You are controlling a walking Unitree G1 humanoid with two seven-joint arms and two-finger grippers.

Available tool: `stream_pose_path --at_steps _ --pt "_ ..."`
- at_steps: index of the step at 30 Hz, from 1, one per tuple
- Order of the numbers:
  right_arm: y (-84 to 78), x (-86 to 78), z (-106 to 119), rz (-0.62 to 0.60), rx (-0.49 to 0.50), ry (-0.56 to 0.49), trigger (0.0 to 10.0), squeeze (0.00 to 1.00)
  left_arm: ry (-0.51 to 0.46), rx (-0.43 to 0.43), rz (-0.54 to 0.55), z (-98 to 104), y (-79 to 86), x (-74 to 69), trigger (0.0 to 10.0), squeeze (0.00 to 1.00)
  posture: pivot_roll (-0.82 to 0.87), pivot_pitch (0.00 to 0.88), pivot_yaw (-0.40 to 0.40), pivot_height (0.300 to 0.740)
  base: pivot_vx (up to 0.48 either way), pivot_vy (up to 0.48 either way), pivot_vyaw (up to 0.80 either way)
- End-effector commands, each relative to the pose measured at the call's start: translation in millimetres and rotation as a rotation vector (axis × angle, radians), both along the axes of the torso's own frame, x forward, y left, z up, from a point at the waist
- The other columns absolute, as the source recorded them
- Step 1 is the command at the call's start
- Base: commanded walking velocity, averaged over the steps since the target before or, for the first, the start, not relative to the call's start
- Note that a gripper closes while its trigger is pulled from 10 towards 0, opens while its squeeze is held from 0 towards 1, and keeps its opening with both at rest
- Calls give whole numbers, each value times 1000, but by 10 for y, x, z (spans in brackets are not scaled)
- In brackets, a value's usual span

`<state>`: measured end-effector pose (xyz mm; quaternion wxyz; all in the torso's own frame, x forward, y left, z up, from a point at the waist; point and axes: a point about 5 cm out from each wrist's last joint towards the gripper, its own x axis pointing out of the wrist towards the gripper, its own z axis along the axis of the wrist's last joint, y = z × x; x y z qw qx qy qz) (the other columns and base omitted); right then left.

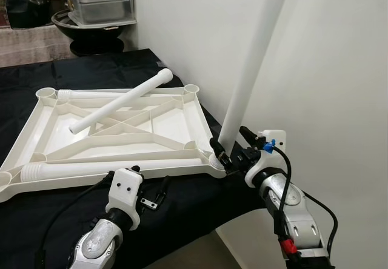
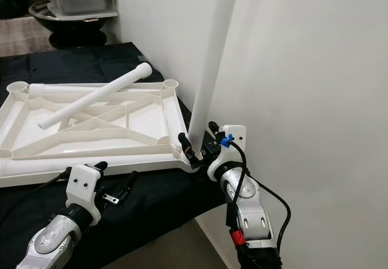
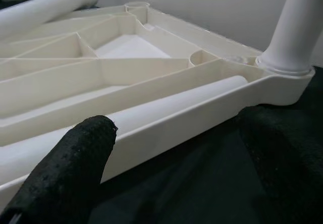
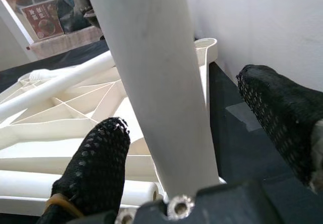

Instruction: Building children table

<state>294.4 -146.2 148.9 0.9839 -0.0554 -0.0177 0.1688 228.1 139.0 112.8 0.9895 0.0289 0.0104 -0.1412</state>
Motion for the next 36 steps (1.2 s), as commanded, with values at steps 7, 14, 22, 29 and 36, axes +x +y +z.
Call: stream_pose_path --at_steps 7,14,22,29,36 --pt "-118 -4 -50 -55 14 -5 10000 875 37 -9 61 31 38 57 10000 0 -32 0 -79 740 0 0 0" --pt "-154 3 -61 -74 10 -2 10000 875 44 2 82 32 74 75 10000 0 -34 0 -80 740 -233 0 0" --pt "-166 -6 -81 -79 6 2 10000 875 52 3 88 37 82 83 10000 0 -37 0 -78 740 -276 0 0" --pt "-211 -6 -103 -96 -5 11 10000 875 59 -2 90 41 85 99 10000 0 -40 0 -76 740 -275 0 0" --pt "-268 7 -128 -137 -24 25 10000 875 57 -6 94 54 104 113 10000 0 -41 0 -78 740 -273 0 0"
